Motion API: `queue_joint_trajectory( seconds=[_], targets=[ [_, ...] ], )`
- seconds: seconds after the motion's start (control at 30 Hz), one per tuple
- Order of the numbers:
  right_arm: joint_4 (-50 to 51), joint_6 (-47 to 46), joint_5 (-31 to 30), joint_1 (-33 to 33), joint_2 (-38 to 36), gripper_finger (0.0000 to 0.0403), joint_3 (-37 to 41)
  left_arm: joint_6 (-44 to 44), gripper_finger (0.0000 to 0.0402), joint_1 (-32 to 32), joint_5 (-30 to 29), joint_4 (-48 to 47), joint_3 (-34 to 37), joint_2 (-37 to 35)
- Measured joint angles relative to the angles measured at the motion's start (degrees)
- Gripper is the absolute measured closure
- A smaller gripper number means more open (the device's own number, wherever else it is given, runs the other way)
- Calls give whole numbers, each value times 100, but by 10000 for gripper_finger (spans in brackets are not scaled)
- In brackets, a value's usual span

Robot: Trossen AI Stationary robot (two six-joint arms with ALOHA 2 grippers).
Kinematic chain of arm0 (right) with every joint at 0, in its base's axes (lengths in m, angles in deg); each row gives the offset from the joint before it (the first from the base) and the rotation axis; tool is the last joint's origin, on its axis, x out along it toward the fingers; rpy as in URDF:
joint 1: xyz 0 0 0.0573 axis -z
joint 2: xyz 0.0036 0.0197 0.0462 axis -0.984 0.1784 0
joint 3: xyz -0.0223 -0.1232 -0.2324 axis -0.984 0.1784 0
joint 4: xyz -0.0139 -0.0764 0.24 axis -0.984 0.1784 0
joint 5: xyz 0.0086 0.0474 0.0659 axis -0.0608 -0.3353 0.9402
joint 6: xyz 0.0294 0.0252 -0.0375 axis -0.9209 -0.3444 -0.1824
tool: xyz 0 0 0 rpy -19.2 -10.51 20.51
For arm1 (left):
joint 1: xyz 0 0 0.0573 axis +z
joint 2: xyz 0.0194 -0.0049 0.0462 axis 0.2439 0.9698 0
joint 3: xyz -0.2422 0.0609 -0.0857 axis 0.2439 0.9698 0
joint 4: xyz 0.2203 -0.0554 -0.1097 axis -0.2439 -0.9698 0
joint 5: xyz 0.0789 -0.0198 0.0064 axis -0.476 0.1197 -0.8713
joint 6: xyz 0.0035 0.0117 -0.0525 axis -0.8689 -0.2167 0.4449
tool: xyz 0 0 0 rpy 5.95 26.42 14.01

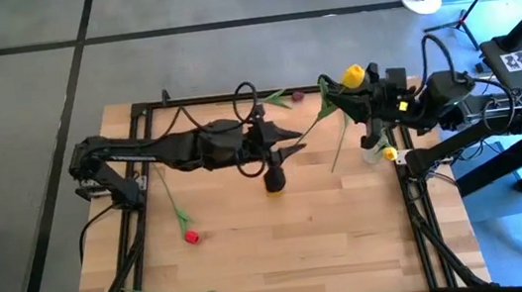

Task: Sort flowers into vase by color
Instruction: Put the yellow tulip into the transparent vase

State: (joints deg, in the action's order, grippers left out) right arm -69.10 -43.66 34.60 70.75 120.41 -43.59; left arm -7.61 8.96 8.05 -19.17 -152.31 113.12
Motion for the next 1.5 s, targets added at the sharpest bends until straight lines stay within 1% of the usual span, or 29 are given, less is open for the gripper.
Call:
queue_joint_trajectory(
  seconds=[0.1,0.2,0.3,0.33,0.43,0.57,0.7,0.77,0.83,0.9,0.93,0.97,1.03,1.13,1.23,1.37,1.5],
  targets=[
    [118,180,81,0,-244,398,0,22,270,-137,0,-609,0,-258],
    [200,334,62,0,-535,398,-2,375,256,-386,45,-1144,2,-531],
    [264,704,38,0,-774,399,-2,942,250,-698,93,-1204,2,-760],
    [265,858,-39,0,-839,399,-5,997,250,-803,100,-1185,2,-812],
    [527,1337,-187,0,-1156,400,-1,734,249,-1044,22,-996,2,-901],
    [1030,1641,-542,0,-1645,401,-7,742,249,-1127,-121,-235,2,-977],
    [1186,2008,-1032,0,-2194,401,-7,734,249,-1124,-169,186,-2,-992],
    [1247,2072,-1173,0,-2536,401,-7,790,249,-1105,-195,226,-2,-980],
    [1484,2283,-1590,-2,-2889,401,-11,897,249,-1088,-250,207,-2,-980],
    [1932,2527,-2101,0,-3201,401,-23,908,249,-1062,-255,213,-2,-980],
    [2188,2478,-2277,0,-3324,402,-19,908,249,-1062,-252,222,-2,-980],
    [2454,2307,-2300,-3,-3419,402,-12,910,249,-1062,-253,235,-2,-980],
    [2927,1965,-2112,-7,-3612,402,-2,909,249,-1059,-368,313,-2,-980],
    [3644,1751,-2056,3,-3859,402,-9,852,249,-1042,-602,381,-2,-980],
    [4319,1037,-1425,-4,-4031,402,-7,868,249,-972,-674,369,-2,-980],
    [4982,871,-1184,0,-4098,402,-4,902,249,-903,-697,371,-2,-980],
    [5428,594,-897,0,-4105,402,-4,903,249,-836,-676,385,-2,-980]
  ],
)
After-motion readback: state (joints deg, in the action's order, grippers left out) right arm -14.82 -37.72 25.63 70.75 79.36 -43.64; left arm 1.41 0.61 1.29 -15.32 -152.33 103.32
